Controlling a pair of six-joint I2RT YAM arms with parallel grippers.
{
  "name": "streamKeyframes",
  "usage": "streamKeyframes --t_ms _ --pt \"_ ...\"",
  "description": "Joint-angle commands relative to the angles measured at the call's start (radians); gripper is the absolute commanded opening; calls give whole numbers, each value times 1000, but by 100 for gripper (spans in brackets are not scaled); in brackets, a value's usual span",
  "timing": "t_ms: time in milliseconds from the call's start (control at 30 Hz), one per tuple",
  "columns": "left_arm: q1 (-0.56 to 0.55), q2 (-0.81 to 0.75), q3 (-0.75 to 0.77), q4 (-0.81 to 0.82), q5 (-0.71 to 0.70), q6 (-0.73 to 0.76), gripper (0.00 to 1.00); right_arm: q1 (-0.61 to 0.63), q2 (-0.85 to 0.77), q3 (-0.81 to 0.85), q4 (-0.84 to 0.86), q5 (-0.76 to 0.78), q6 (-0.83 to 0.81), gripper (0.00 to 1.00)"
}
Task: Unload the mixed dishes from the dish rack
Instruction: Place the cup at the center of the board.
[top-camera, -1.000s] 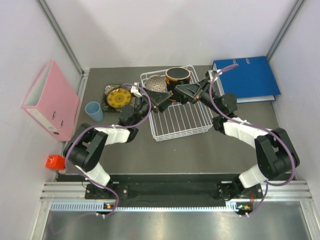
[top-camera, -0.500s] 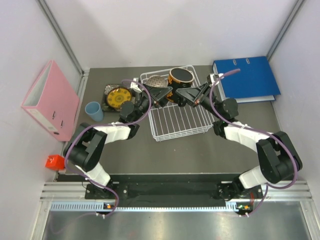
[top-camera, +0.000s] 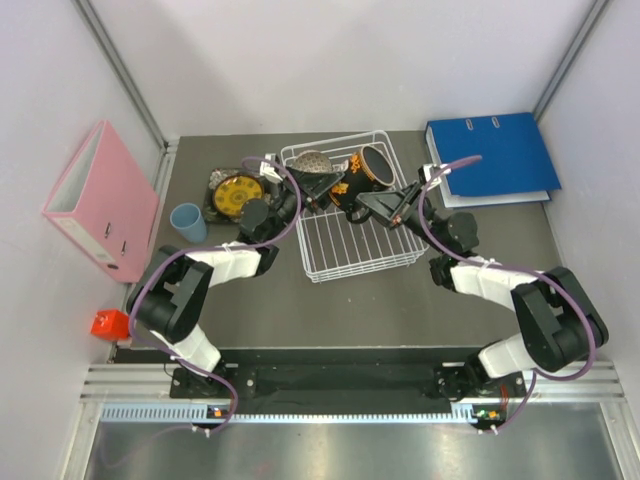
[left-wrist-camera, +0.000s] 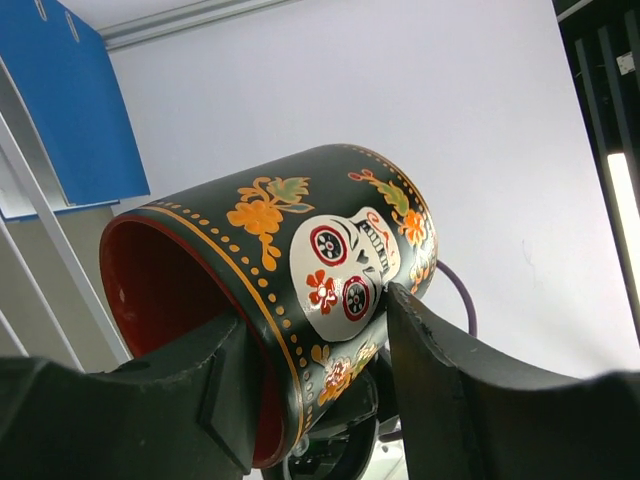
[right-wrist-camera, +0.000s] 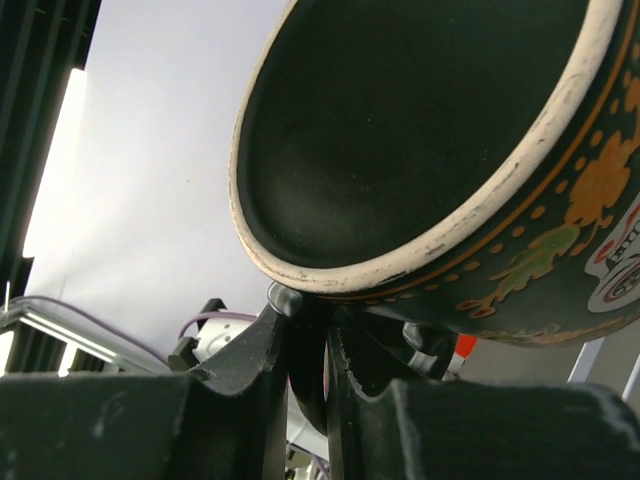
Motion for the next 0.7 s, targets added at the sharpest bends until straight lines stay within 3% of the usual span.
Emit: streamKeyframes --t_ms 0,233,467,500,533,667 --pt "-8 -60 90 467 34 -14 52 30 -21 -18 490 -78 -51 0" --pt "-9 -20 160 467 128 -73 47 35 24 -38 492 -110 -59 0" --pt "-8 6 203 467 258 -138 20 35 27 -53 492 -156 -68 0" --pt "-8 9 203 467 268 -144 5 36 27 -55 492 -159 -68 0" --pt "-8 9 200 467 278 -147 0 35 27 -56 492 -163 -68 0" --pt "-8 11 183 467 315 -155 0 33 24 -55 489 -182 -62 0"
